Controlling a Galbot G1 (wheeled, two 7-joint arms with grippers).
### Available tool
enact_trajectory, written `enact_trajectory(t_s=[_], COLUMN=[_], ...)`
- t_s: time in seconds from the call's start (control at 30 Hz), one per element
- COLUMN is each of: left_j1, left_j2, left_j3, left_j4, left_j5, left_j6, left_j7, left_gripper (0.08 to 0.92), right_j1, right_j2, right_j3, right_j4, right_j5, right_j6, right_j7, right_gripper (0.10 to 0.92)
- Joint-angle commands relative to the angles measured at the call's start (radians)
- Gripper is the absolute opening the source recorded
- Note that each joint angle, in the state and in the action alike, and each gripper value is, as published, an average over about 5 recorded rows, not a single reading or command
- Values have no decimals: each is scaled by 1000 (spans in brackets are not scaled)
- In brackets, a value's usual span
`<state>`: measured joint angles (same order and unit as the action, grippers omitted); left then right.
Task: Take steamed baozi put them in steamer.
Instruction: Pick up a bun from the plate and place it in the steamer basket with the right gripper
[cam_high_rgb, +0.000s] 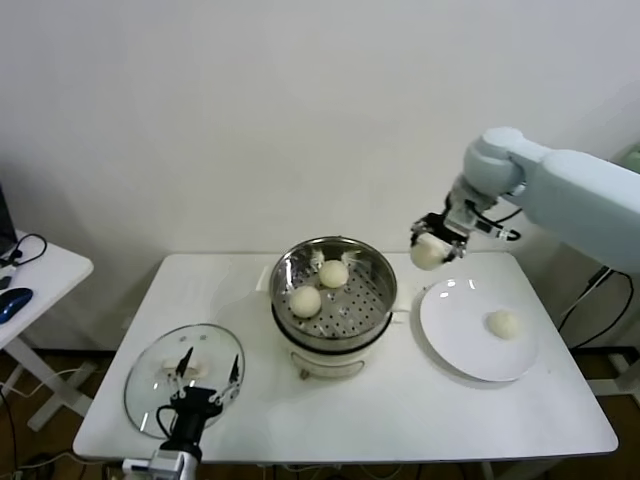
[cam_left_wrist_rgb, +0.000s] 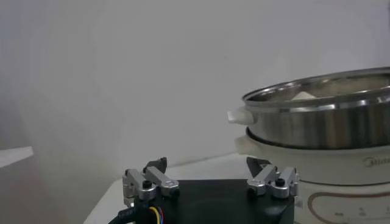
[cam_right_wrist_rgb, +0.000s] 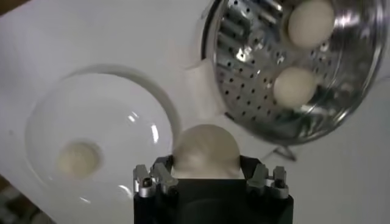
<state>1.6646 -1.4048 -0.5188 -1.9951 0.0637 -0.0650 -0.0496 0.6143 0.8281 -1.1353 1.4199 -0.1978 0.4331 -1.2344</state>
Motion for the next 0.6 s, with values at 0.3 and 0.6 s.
enact_trajectory(t_s=[0.3, 0.6], left_j1=[8, 17], left_j2=[15, 23], left_j3=[16, 21], left_j4=[8, 5], left_j5=[5, 4], left_j6=[13, 20], left_j7=[-8, -13], left_gripper=[823, 823], right_j1=[-103, -178], right_j2=[297, 382], right_j3=[2, -34], right_j4=[68, 8], right_j5=[-183, -194], right_j6=[86, 95], right_j7=[3, 8], right_gripper=[721, 721])
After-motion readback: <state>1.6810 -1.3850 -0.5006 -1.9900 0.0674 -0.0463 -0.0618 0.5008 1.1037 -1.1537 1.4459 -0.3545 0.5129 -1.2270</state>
